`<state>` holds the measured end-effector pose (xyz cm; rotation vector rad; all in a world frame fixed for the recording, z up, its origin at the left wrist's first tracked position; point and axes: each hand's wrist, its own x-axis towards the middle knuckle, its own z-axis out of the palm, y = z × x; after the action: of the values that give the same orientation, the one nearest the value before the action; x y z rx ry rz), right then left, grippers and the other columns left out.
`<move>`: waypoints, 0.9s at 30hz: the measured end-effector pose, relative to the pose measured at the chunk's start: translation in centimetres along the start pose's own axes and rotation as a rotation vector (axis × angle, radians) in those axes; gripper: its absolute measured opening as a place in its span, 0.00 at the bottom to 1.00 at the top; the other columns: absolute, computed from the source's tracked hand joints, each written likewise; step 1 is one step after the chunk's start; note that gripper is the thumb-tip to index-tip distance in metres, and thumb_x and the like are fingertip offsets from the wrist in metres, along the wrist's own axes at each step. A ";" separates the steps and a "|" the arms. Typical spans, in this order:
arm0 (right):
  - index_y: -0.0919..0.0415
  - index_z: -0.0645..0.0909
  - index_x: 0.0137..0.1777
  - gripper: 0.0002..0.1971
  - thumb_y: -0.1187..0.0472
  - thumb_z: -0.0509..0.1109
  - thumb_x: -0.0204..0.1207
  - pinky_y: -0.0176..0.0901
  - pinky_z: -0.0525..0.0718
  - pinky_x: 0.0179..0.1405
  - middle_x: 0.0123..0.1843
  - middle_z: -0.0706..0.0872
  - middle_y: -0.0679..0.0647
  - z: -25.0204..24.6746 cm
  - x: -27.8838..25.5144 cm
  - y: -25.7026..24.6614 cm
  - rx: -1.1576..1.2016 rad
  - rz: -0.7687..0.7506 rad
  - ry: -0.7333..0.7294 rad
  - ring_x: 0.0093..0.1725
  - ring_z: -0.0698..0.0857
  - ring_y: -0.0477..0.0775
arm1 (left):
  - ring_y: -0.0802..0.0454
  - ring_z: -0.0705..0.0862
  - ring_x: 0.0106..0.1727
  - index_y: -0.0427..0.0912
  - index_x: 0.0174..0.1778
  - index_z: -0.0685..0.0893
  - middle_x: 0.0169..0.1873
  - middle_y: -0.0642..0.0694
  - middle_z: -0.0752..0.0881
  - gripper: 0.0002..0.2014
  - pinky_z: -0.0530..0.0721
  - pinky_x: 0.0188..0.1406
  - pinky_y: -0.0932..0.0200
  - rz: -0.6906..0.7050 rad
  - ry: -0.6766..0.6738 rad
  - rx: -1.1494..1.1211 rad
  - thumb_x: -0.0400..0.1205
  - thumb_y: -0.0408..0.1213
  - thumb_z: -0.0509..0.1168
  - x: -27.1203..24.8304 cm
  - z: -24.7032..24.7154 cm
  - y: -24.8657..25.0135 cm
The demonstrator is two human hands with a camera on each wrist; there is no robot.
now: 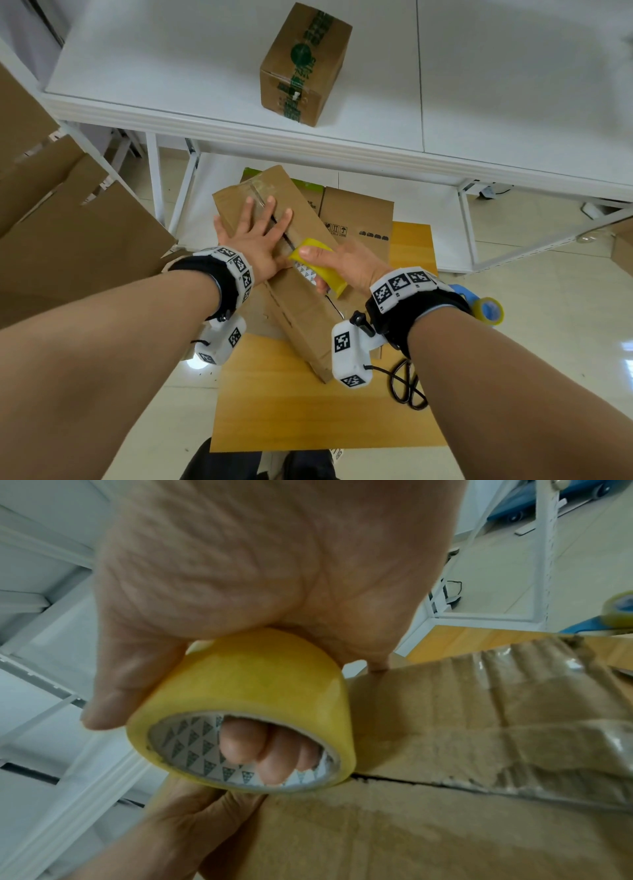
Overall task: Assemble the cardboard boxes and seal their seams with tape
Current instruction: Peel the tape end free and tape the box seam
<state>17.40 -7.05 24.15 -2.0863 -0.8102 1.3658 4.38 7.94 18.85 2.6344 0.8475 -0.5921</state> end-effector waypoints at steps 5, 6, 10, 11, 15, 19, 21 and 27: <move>0.74 0.89 0.42 0.45 0.23 0.72 0.59 0.65 0.87 0.59 0.37 0.91 0.67 0.3 0.8 -0.5 0.083 0.021 0.056 0.37 0.90 0.65 | 0.47 0.20 0.78 0.64 0.81 0.33 0.79 0.56 0.23 0.46 0.46 0.76 0.23 0.037 0.039 -0.171 0.79 0.58 0.62 0.0 -0.5 0.4; 0.75 0.89 0.44 0.46 0.24 0.72 0.57 0.65 0.88 0.57 0.37 0.91 0.66 0.3 1.0 -0.8 0.101 0.021 0.067 0.35 0.90 0.64 | 0.48 0.20 0.78 0.64 0.81 0.32 0.78 0.55 0.22 0.48 0.45 0.77 0.23 0.050 0.049 -0.194 0.79 0.57 0.64 0.2 -0.8 0.3; 0.73 0.88 0.35 0.37 0.30 0.74 0.66 0.58 0.90 0.54 0.33 0.91 0.66 0.3 1.6 -2.1 0.105 -0.017 0.098 0.35 0.90 0.61 | 0.52 0.21 0.78 0.63 0.81 0.30 0.78 0.54 0.22 0.51 0.43 0.77 0.25 0.096 0.095 -0.292 0.79 0.51 0.68 0.7 -1.5 -0.6; 0.70 0.87 0.31 0.35 0.32 0.74 0.69 0.56 0.90 0.53 0.32 0.90 0.65 0.4 1.8 -2.4 0.097 -0.031 0.099 0.35 0.91 0.62 | 0.54 0.21 0.78 0.63 0.80 0.30 0.78 0.54 0.22 0.52 0.43 0.77 0.25 0.107 0.108 -0.310 0.79 0.49 0.68 0.8 -1.4 -1.0; 0.73 0.87 0.32 0.34 0.35 0.75 0.71 0.54 0.89 0.50 0.31 0.90 0.65 0.7 2.7 -3.5 0.122 -0.043 0.089 0.28 0.87 0.55 | 0.54 0.25 0.80 0.63 0.81 0.31 0.80 0.55 0.26 0.51 0.47 0.78 0.25 0.162 0.180 -0.355 0.79 0.42 0.68 0.8 -1.1 -2.2; 0.74 0.89 0.38 0.33 0.37 0.76 0.71 0.49 0.88 0.45 0.32 0.90 0.65 0.7 3.7 -4.5 0.153 -0.063 0.089 0.27 0.86 0.51 | 0.53 0.31 0.83 0.59 0.82 0.34 0.82 0.55 0.30 0.51 0.50 0.78 0.26 0.216 0.238 -0.383 0.78 0.35 0.68 1.3 -1.5 -3.1; 0.70 0.90 0.38 0.30 0.38 0.76 0.72 0.47 0.87 0.41 0.32 0.90 0.63 0.6 4.1 -5.2 0.161 -0.069 0.083 0.27 0.86 0.50 | 0.53 0.33 0.84 0.58 0.83 0.35 0.83 0.54 0.33 0.51 0.53 0.77 0.25 0.243 0.262 -0.406 0.78 0.34 0.68 1.6 -1.6 -3.6; 0.66 0.91 0.42 0.24 0.41 0.78 0.72 0.41 0.83 0.34 0.34 0.92 0.62 -0.2 5.3 -6.9 0.177 -0.094 0.049 0.26 0.86 0.48 | 0.51 0.39 0.85 0.60 0.83 0.37 0.84 0.53 0.39 0.52 0.58 0.76 0.27 0.287 0.337 -0.441 0.76 0.31 0.68 1.9 -0.8 -4.4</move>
<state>17.85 1.47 25.70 -1.9135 -0.7300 1.2825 3.33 12.56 17.92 2.4030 0.5826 0.1098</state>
